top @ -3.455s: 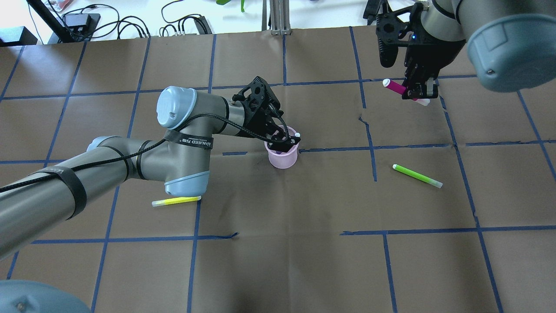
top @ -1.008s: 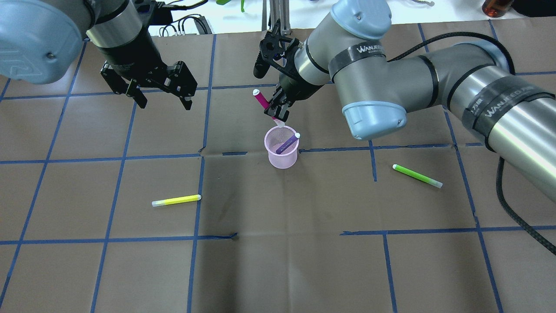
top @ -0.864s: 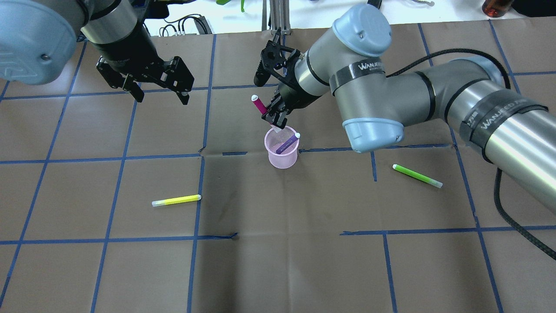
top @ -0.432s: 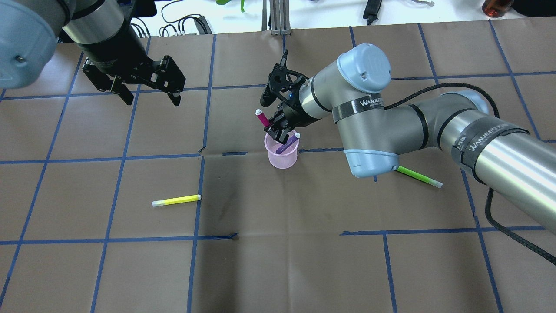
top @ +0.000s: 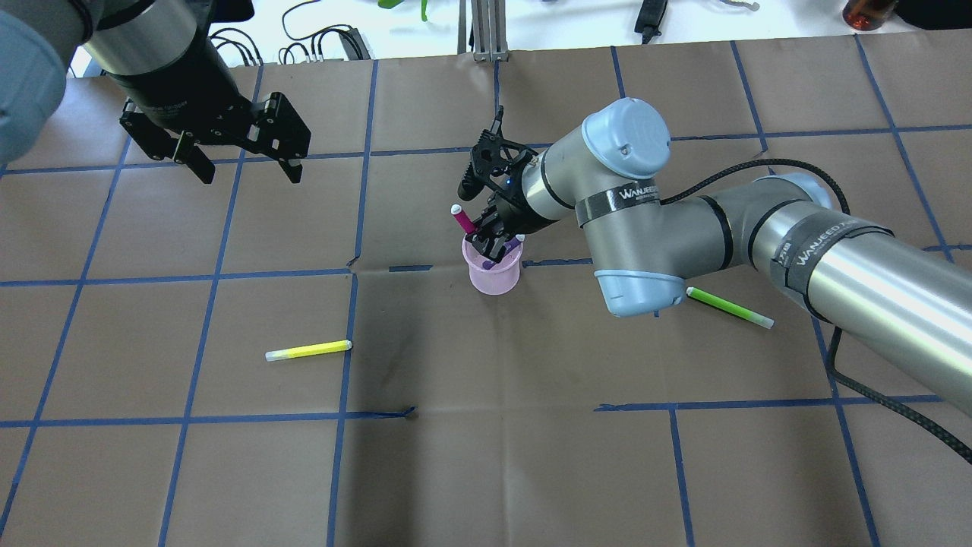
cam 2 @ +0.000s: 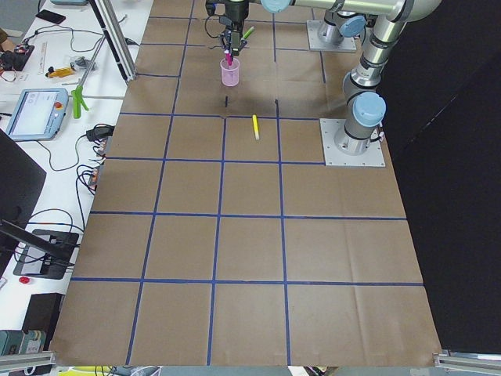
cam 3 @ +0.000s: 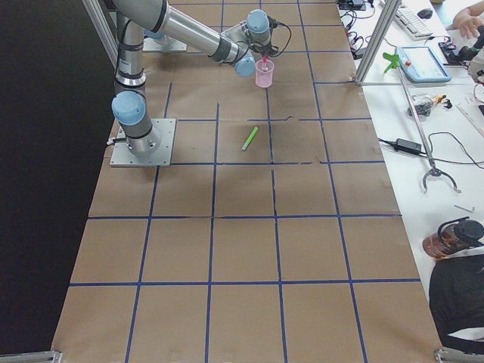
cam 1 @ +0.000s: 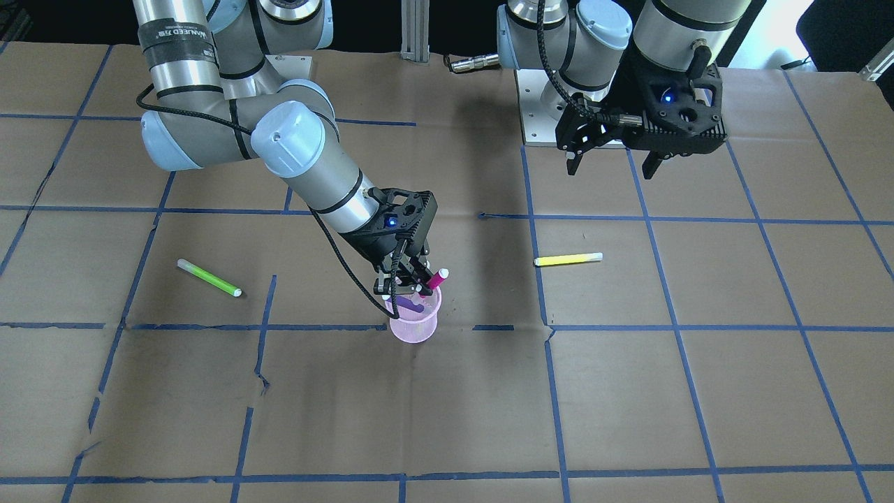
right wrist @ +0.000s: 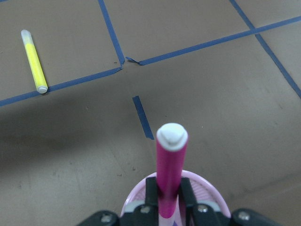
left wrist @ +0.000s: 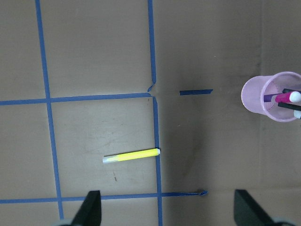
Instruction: Insert purple and pink pens into pink cup
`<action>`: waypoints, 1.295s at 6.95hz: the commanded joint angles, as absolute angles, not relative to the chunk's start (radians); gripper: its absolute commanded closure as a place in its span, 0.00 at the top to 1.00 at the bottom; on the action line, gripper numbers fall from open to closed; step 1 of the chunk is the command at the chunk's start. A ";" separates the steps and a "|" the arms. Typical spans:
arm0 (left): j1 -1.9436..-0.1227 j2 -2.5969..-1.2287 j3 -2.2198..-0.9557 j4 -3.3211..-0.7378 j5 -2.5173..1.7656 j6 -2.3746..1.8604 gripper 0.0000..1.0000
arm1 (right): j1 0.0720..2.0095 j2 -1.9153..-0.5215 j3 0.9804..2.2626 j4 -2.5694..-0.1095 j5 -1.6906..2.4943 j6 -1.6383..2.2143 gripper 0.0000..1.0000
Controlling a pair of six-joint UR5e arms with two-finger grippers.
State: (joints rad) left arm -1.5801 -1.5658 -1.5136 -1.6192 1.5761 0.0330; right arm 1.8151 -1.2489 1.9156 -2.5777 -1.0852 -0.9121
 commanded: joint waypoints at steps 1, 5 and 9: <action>-1.580 -1.560 -1.523 -1.615 1.577 0.032 0.98 | 1.815 -1.258 1.928 -2.577 -1.057 -0.858 1.00; -1.575 -1.562 -1.525 -1.612 1.575 0.041 0.98 | 1.804 -1.342 1.826 -2.528 -1.052 -0.640 1.00; -1.577 -1.571 -1.526 -1.583 1.577 0.043 0.98 | 1.645 -1.459 1.571 -1.775 -1.232 -0.434 1.00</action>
State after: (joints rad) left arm -1.5775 -1.5688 -1.5259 -1.5861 1.5762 0.0383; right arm 1.7096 -1.4302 1.6517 -2.0020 -1.1496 -0.5347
